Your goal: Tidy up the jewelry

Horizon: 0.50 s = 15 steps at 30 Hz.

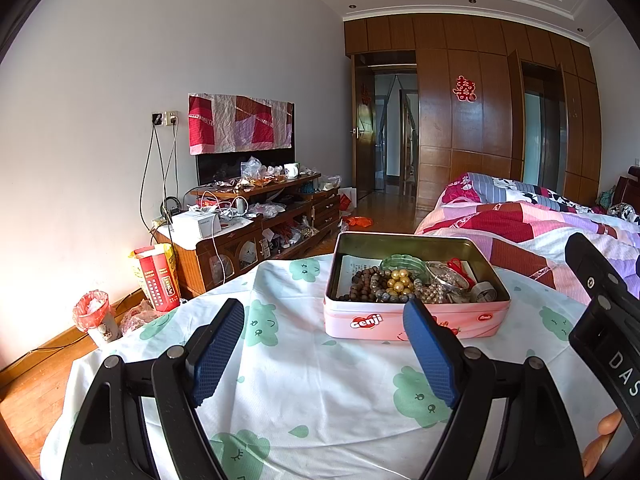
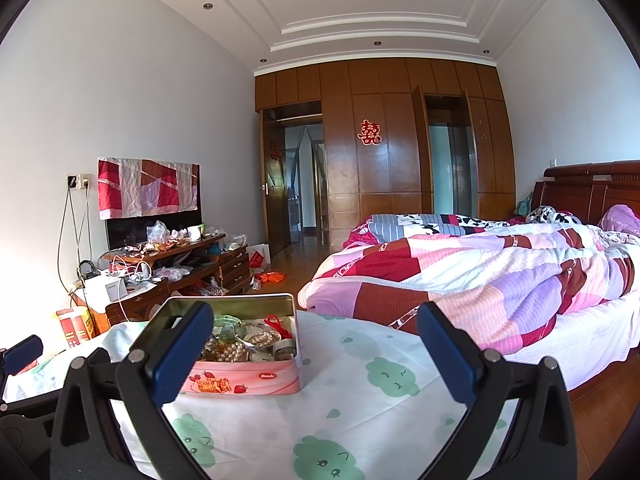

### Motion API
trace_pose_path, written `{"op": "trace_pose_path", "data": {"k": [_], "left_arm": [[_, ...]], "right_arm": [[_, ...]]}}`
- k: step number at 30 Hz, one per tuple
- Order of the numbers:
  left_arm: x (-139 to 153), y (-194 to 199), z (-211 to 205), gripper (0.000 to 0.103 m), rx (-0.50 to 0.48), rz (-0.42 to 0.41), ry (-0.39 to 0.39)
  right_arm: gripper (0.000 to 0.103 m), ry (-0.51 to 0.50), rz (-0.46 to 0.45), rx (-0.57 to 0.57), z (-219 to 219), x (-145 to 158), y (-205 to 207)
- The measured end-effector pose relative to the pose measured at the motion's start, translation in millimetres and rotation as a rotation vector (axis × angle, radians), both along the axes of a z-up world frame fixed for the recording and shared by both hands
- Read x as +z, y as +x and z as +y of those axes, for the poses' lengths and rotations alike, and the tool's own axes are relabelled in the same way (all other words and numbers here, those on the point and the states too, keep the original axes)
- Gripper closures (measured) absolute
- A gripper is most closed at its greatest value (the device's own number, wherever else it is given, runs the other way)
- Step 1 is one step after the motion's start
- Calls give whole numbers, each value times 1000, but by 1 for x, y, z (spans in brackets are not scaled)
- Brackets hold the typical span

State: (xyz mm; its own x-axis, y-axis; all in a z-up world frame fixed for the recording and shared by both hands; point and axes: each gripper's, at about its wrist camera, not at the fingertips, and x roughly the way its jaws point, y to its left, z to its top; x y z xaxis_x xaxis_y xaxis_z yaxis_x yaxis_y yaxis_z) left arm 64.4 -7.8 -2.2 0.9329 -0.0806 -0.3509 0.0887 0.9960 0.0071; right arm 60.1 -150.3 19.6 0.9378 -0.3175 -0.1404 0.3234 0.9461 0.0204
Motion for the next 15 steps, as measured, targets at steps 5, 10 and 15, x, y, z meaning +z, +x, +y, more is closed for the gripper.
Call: {"op": "trace_pose_path", "data": {"k": [5, 10, 15], "left_arm": [[-3, -1, 2, 21, 7, 9, -6], [-2, 0, 3, 21, 5, 7, 3], [-3, 2, -1, 21, -9, 26, 11]], "right_arm": [[0, 1, 0, -1, 0, 0, 0], [0, 0, 0, 0, 0, 0, 0], [0, 1, 2, -1, 1, 0, 0]]}}
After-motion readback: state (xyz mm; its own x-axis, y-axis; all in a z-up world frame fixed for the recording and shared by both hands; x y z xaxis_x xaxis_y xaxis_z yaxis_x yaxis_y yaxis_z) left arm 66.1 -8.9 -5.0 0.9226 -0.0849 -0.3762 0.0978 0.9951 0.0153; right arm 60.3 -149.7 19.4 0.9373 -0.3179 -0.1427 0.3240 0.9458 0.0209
